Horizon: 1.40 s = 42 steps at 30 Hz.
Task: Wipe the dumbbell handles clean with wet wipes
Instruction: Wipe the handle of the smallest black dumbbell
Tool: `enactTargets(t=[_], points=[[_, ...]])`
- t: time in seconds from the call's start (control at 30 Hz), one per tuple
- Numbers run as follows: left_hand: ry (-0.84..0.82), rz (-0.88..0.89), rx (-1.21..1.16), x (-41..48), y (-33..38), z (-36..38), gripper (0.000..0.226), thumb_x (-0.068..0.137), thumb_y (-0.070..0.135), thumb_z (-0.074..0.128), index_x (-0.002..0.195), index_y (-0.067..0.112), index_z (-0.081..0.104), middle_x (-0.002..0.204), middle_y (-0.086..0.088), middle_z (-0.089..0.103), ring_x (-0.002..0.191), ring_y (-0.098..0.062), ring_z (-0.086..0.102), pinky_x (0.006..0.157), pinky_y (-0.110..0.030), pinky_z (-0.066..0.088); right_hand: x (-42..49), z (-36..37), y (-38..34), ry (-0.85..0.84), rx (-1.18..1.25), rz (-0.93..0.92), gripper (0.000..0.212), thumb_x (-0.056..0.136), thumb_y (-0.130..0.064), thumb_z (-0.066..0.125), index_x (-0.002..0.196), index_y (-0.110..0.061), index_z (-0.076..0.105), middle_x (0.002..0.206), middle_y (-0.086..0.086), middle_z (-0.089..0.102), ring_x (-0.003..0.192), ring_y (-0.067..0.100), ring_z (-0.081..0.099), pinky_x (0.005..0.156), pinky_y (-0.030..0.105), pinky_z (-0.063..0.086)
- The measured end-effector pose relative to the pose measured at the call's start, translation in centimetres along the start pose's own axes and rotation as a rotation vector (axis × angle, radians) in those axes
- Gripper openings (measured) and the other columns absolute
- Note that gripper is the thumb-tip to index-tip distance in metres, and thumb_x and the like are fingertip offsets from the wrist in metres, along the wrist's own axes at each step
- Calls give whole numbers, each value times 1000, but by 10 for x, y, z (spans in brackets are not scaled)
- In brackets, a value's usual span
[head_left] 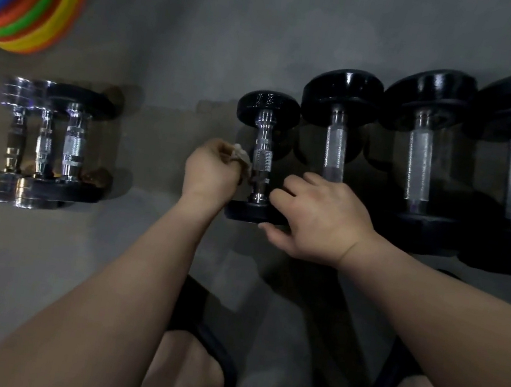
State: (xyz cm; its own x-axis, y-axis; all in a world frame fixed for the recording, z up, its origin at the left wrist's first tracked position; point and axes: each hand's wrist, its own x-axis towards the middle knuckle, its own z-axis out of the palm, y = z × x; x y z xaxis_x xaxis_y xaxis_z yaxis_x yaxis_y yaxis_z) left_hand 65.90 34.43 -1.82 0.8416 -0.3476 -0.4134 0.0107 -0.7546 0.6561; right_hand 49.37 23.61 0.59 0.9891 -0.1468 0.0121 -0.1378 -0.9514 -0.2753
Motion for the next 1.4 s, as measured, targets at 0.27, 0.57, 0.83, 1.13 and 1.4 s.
enactTargets(t=[0.27,0.57,0.83,1.13,1.4], points=[[-155,77,83,-4,14,1,18,87,30,68,80,13,69,76,3,72,75,-14,67,71,-30,53,-1,-2,-1,-9,-22,-8,41,79,-60,63,86,-20,66,84,2,60,77,27,61,56,29,30],[-18,-73,-167,-13,13,14,17,79,28,84,74,17,72,68,4,71,58,-5,62,60,-22,49,0,-2,-1,-13,-25,-1,42,79,-60,65,84,-19,66,84,2,61,77,27,61,56,30,31],[-54,-68,-57,-12,12,11,25,75,33,85,66,15,69,65,1,72,60,-14,66,64,-34,56,-1,-3,-1,-17,-35,-4,43,79,-61,64,83,-18,65,84,4,61,77,29,62,55,30,33],[76,-50,-52,8,40,16,25,73,30,86,60,22,66,57,11,64,46,7,51,52,-14,41,-1,-2,-2,-5,-47,-2,43,79,-62,64,82,-19,65,82,3,60,75,28,62,54,29,33],[-195,36,-129,-9,21,1,5,92,21,72,88,19,72,78,4,72,65,-2,62,68,-18,52,-2,-3,-2,-17,-55,-2,42,81,-61,62,83,-19,64,83,2,60,76,27,61,57,29,29]])
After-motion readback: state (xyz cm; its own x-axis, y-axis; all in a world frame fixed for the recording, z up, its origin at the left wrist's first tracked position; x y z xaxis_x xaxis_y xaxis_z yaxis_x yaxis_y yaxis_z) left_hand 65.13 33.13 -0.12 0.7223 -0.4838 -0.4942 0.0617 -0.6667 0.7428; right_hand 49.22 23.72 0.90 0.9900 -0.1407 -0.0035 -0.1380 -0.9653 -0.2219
